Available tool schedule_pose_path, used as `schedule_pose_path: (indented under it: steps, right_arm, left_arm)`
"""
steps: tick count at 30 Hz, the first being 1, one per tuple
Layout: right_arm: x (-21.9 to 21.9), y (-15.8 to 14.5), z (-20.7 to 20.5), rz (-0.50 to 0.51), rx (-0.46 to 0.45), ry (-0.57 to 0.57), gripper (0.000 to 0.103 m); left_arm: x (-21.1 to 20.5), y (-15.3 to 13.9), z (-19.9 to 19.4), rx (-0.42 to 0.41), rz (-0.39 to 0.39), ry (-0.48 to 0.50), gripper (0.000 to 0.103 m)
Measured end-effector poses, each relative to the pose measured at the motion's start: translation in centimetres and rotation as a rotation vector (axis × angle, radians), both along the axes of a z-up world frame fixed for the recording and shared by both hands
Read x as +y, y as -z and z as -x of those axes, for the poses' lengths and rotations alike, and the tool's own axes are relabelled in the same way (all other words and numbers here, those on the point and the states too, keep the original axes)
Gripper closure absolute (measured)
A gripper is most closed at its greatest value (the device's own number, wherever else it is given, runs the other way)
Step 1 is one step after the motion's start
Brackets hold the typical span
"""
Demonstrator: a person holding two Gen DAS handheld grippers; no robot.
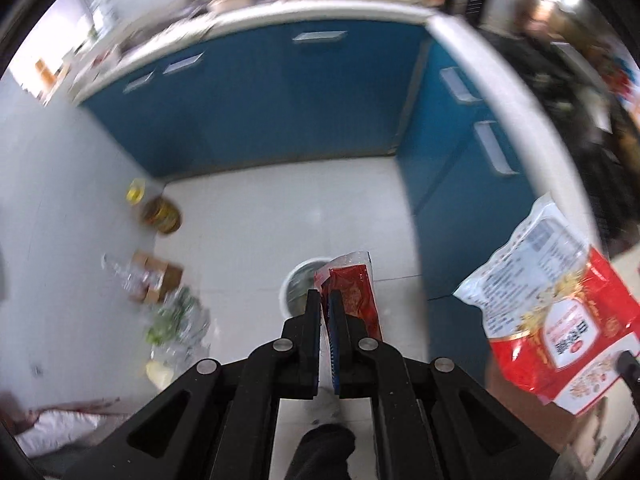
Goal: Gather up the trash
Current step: 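Carry the packet and snack bag over the bin and open both tools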
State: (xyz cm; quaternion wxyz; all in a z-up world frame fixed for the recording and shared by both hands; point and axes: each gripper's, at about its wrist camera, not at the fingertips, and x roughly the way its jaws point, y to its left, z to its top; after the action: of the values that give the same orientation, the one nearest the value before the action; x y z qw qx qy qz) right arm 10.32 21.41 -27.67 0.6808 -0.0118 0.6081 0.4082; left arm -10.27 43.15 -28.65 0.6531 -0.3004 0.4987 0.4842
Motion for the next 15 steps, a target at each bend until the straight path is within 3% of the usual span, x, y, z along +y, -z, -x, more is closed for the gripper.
schedule_pose_path:
  steps: [5,9,12,15]
  right_arm:
    - [7.7,11.2,3.7,0.139,0.049,-0.111,0.102]
    - [13.1,22.7,6.3,0.222,0.109,-0.176,0.103]
    - [17.1,32.9,8.1,0.277,0.152,-0.214,0.103]
    - [19.8,40.8,9.5,0.316,0.165,-0.249,0.102]
  left_arm:
    - [4.1,9.8,5.1,0.046,0.106,-0.113,0.101]
    - [7.3,20.9,7.4,0.066,0.187,-0.175,0.101]
    - [9.3,29.3,8.5,0.08,0.235,-0.211,0.101]
    - [10.8,37.3,9.0,0.088,0.287,-0.227,0.101]
